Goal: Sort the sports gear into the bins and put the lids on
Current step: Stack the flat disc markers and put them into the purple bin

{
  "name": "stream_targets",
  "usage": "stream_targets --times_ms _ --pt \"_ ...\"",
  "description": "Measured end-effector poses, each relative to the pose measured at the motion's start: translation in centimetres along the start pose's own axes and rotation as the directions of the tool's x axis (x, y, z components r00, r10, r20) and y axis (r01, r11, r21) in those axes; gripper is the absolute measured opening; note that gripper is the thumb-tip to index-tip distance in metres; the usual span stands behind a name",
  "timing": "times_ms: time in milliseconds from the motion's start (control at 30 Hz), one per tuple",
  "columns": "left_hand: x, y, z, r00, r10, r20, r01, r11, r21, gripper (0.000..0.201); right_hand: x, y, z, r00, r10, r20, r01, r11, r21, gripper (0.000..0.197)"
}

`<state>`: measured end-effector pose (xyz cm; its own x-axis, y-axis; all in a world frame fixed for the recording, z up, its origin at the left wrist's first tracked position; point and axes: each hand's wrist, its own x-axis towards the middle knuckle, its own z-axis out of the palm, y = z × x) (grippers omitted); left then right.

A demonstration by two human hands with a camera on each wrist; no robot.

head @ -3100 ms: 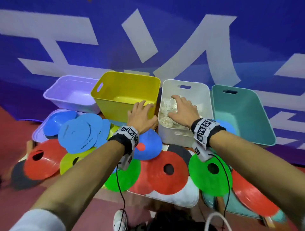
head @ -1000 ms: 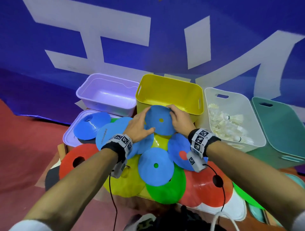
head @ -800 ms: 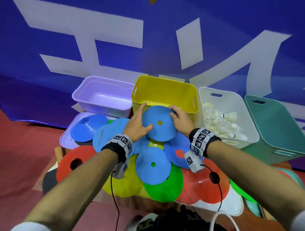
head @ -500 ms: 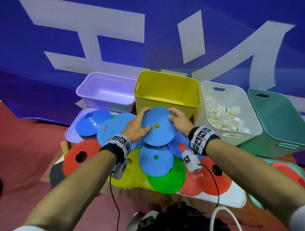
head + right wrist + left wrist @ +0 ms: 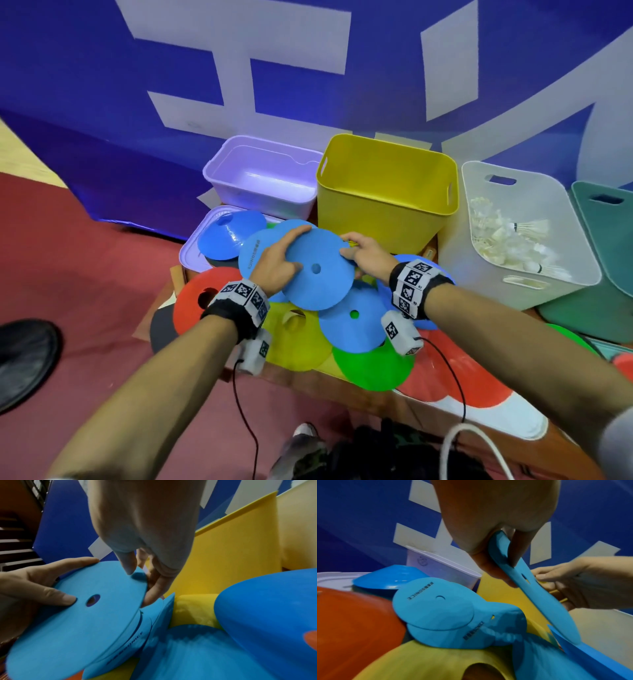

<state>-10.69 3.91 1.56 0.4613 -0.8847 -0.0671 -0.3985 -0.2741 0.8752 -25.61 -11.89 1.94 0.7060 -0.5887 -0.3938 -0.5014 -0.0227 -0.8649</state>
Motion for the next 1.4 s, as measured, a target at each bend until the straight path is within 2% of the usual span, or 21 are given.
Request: stream_targets --times_ms 100,200,333,500,767,967,1067,1300,1400 --pt "-0.9 -1.2 -1.9 0.994 -0.054 -0.098 0.051 0.998 -0.030 0.076 1.1 0.0 1.1 1.000 0.000 -0.008 -0.001 0.997 -0.079 0.023" --pt "-1.8 -2.7 -4.0 0.981 -0.122 -0.149 0.122 0.992 -0.004 0.077 2.3 0.0 2.0 0.998 -0.063 -0.025 0.054 0.963 -0.265 0.029" --pt "-2.8 -4.6 -6.3 0.964 -0.187 -0.187 0.186 0.982 -0.022 0.073 4.2 -0.8 3.4 0.995 -0.100 0.010 0.092 0.874 -0.478 0.049" --pt "-3.1 -6.6 -8.2 0.940 -0.257 -0.223 0.254 0.966 -0.042 0.074 7.4 -2.2 5.7 0.979 -0.155 0.129 0.202 0.725 -0.659 0.054" --pt "-3.2 -8.3 -10.0 0.905 -0.362 -0.223 0.375 0.927 0.020 0.071 11.7 -2.8 9.0 0.956 -0.113 0.272 0.287 0.555 -0.781 0.082" --pt "-3.5 -10.2 -10.5 0.887 -0.386 -0.253 0.404 0.915 0.017 0.071 12.8 -2.8 10.9 0.948 -0.062 0.312 0.295 0.543 -0.786 0.094" --pt "-3.5 -10.2 -10.6 0.878 -0.396 -0.269 0.414 0.910 0.011 0.071 13.1 -2.9 11.5 0.952 -0.033 0.305 0.280 0.495 -0.822 0.098" --pt "-3.5 -9.7 -10.7 0.881 -0.398 -0.257 0.417 0.909 0.023 0.069 13.8 -3.3 12.5 0.970 -0.067 0.235 0.243 0.371 -0.896 0.099" --pt "-3.6 -9.5 -10.9 0.885 -0.393 -0.251 0.410 0.912 0.021 0.067 14.1 -3.4 12.7 0.970 -0.097 0.221 0.242 0.358 -0.902 0.089"
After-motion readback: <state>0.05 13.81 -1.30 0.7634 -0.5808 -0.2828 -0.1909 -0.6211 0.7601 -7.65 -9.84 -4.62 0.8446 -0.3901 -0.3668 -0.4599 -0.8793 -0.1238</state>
